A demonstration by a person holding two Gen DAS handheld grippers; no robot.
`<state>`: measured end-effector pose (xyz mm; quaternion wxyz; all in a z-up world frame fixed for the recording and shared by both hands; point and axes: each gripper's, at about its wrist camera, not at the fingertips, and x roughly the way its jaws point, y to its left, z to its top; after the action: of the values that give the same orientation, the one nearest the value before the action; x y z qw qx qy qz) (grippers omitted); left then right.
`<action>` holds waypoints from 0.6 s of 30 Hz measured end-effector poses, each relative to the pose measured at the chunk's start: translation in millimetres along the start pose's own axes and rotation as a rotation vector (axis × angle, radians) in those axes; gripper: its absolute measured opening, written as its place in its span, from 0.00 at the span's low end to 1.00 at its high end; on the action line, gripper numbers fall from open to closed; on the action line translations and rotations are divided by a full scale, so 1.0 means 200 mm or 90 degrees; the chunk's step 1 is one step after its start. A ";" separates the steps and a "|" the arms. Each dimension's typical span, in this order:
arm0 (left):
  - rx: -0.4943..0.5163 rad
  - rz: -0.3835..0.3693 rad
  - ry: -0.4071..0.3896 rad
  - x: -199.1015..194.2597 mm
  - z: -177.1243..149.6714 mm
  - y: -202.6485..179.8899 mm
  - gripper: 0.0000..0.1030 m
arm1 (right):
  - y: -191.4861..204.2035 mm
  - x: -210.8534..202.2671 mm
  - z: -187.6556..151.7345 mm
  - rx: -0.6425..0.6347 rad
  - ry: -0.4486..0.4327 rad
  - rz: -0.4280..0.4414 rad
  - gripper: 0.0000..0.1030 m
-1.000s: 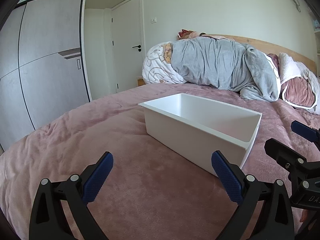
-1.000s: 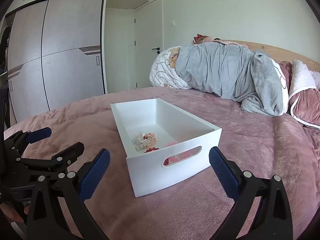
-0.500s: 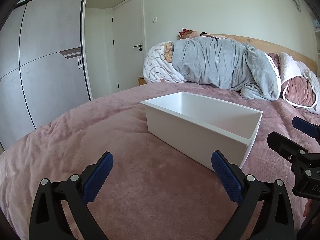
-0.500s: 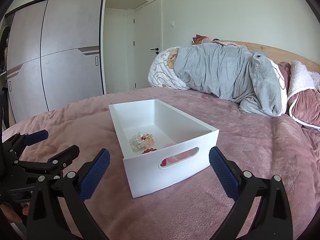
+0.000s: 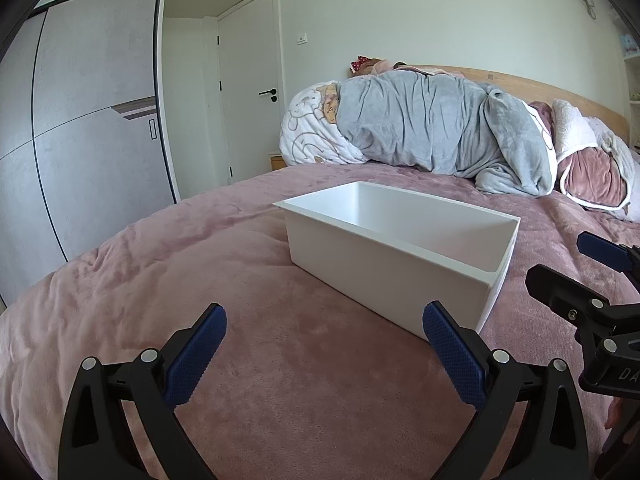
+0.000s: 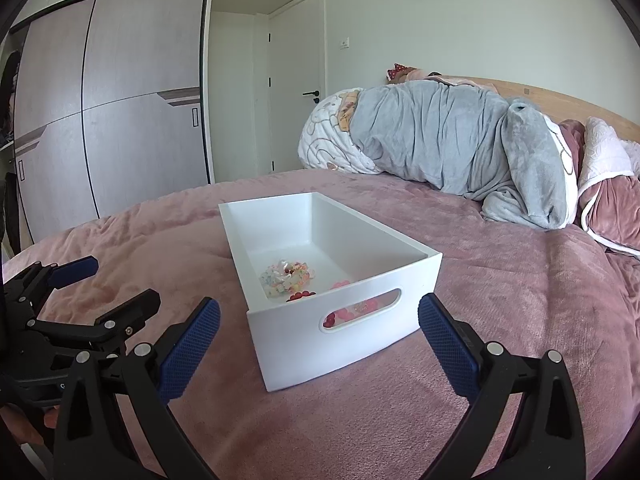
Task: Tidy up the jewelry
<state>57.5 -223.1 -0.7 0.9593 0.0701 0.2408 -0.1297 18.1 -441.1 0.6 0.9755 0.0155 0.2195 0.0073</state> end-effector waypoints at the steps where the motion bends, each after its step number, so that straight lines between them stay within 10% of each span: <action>1: 0.002 0.000 -0.002 0.00 0.00 0.00 0.97 | 0.00 0.00 0.00 -0.002 0.001 0.000 0.95; 18: -0.025 0.007 -0.045 -0.05 0.01 0.04 0.97 | -0.02 0.00 -0.01 0.012 0.007 -0.005 0.95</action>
<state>51.3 -214.0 6.6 0.9692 0.0477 0.2086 -0.1218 17.4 -445.1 -1.1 0.9742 0.0236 0.2246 0.0014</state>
